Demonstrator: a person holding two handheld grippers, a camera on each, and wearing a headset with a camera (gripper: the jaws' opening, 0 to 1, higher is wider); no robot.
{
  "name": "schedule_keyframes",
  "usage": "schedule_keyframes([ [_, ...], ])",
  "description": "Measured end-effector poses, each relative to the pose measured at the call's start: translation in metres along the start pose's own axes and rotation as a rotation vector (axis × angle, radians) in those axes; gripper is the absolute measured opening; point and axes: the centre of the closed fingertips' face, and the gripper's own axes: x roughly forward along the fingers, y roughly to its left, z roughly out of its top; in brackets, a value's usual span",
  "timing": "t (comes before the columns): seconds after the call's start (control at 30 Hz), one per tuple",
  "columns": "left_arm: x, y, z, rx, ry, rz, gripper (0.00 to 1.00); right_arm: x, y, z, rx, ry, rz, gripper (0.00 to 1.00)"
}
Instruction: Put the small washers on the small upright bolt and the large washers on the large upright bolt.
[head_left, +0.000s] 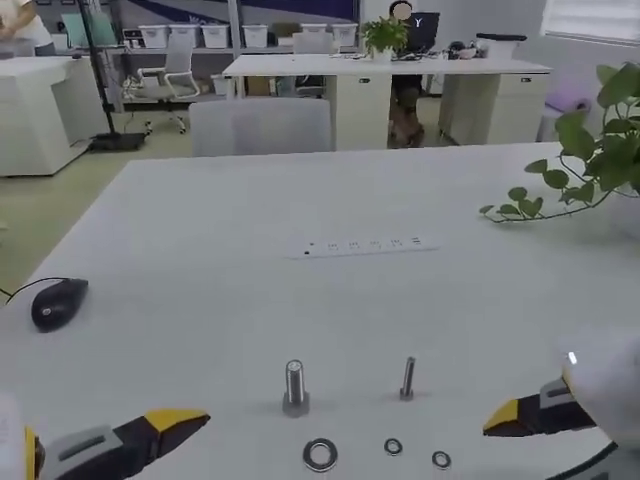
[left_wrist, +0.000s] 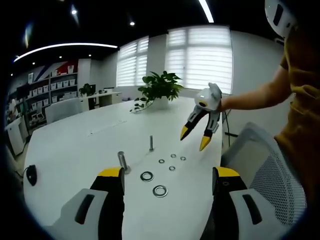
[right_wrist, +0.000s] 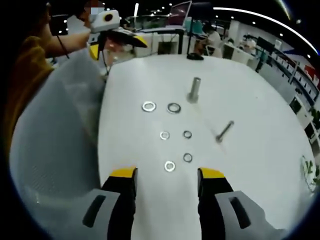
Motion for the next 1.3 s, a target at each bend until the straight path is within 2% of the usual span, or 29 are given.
schedule_keyframes([
  [0.47, -0.002, 0.003, -0.005, -0.008, -0.005, 0.006, 0.71, 0.020, 0.005, -0.006, -0.057, 0.111, 0.082, 0.40],
  [0.9, -0.003, 0.006, -0.007, -0.011, -0.005, 0.011, 0.70, 0.035, 0.002, -0.012, -0.064, 0.176, 0.107, 0.40],
  [1.03, -0.003, 0.006, -0.006, -0.011, -0.006, 0.012, 0.70, 0.038, 0.004, -0.013, -0.073, 0.196, 0.122, 0.35],
  [1.3, -0.004, 0.005, -0.005, -0.013, -0.005, 0.016, 0.70, 0.043, 0.002, -0.015, -0.098, 0.232, 0.135, 0.31],
])
